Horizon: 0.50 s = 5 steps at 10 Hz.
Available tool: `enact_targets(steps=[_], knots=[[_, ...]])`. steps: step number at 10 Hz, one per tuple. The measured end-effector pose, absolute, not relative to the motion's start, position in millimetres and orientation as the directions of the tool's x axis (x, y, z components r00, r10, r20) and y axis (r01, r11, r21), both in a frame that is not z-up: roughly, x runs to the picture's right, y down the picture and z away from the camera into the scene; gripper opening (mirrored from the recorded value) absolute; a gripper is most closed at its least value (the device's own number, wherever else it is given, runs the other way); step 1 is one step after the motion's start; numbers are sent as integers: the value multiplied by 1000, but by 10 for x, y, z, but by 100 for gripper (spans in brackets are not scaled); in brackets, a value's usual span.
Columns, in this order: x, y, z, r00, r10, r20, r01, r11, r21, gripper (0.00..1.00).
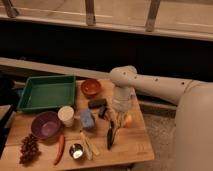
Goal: Place fork in table surface
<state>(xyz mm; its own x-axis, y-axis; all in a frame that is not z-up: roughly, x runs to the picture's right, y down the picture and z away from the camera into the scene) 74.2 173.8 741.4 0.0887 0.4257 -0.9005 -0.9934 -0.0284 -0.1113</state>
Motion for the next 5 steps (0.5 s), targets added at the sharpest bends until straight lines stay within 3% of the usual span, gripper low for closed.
enact_targets(steps=[2,5], knots=[[632,1728,7445,106,431,-896,-989,-49,-141,76],[557,1691,7458,118,447,-887,-984,-69,-166,77]])
